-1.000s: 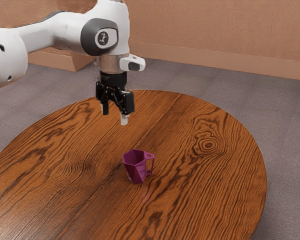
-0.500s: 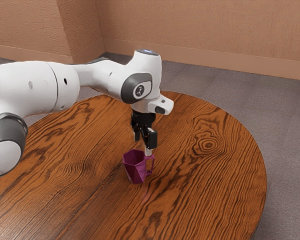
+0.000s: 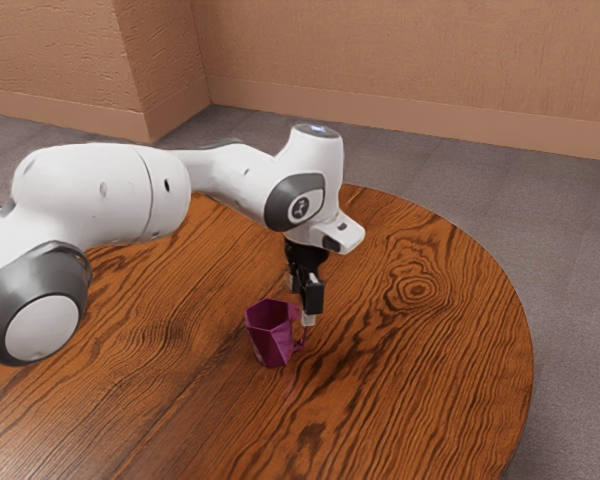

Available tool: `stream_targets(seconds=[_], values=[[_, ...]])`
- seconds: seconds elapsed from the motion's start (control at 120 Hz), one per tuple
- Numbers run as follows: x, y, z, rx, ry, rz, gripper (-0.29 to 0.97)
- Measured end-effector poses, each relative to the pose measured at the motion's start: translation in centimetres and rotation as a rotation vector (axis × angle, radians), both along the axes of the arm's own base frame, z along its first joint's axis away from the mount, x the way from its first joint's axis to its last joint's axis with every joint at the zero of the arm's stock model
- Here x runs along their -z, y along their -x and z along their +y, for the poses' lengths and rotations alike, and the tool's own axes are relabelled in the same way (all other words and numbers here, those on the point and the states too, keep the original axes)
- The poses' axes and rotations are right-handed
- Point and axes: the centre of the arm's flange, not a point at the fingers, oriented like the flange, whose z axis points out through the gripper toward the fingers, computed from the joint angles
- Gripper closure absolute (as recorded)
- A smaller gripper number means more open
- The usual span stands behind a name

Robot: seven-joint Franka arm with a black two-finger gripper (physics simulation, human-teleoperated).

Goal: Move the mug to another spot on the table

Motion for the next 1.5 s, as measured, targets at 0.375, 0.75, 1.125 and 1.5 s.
stream_targets(seconds=[0.375, 0.75, 1.125, 1.5], values=[[2.8, -0.7, 0.5, 0.083, 0.003, 0.002, 0.0], [5.5, -1.3, 1.4, 0.112, 0.004, -0.003, 0.0], [5.2, -1.3, 1.7, 0.133, 0.009, -0.009, 0.0], [5.2, -0.4, 2.2, 0.136, 0.017, 0.009, 0.0]])
